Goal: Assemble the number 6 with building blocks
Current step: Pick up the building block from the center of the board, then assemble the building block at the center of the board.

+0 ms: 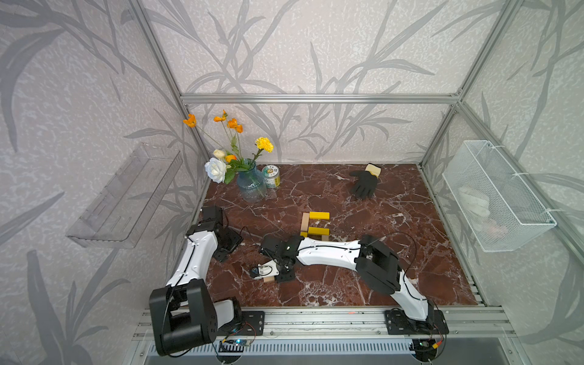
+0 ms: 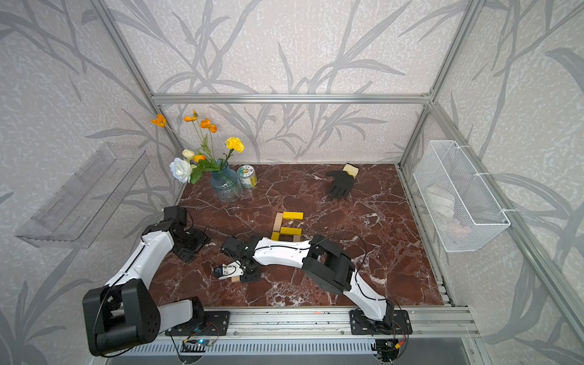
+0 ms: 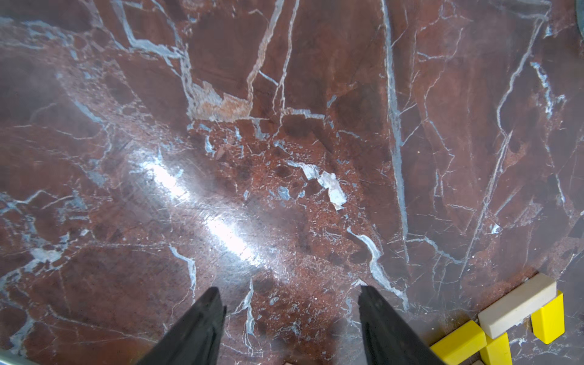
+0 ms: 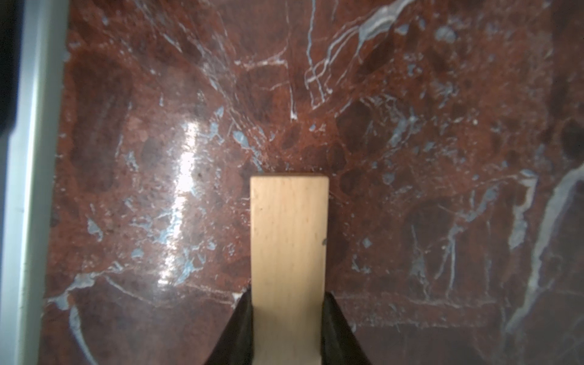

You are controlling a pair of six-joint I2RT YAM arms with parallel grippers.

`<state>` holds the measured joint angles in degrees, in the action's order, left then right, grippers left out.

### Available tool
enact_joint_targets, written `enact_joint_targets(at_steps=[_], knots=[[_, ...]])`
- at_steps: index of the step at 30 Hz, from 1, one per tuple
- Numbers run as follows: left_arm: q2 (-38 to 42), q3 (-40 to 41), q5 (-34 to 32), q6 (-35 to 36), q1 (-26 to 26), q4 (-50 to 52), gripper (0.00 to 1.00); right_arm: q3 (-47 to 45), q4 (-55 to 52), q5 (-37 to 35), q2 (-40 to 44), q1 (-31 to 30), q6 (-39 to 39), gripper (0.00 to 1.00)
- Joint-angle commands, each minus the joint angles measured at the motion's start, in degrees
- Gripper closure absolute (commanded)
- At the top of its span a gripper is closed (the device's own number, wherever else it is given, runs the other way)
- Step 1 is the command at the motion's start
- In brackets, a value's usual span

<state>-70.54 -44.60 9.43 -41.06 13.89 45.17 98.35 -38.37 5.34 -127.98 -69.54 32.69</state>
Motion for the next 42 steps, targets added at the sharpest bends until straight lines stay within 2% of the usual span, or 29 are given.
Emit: enact_joint_targets(at_steps=[1, 7, 21, 42], knots=[[1.8, 1.0, 0.3, 0.3, 0.3, -0.2, 0.3, -4.3, -1.9, -2.9, 1.1, -0.2, -0.7, 0.81], [1.9, 1.0, 0.9, 0.1, 0.3, -0.8, 0.31, -8.0, 0.1, -5.3, 6.5, -0.2, -1.4, 0.91], [3.4, 3.0, 1.7, -1.0, 0.3, -1.8, 0.31, -18.0, 1.3, -10.1, 19.3, 1.8, -3.8, 0.93], [3.4, 3.9, 2.1, -1.7, 0.2, -3.1, 0.31, -22.1, 2.9, -9.7, 18.5, 7.0, -9.9, 0.97]])
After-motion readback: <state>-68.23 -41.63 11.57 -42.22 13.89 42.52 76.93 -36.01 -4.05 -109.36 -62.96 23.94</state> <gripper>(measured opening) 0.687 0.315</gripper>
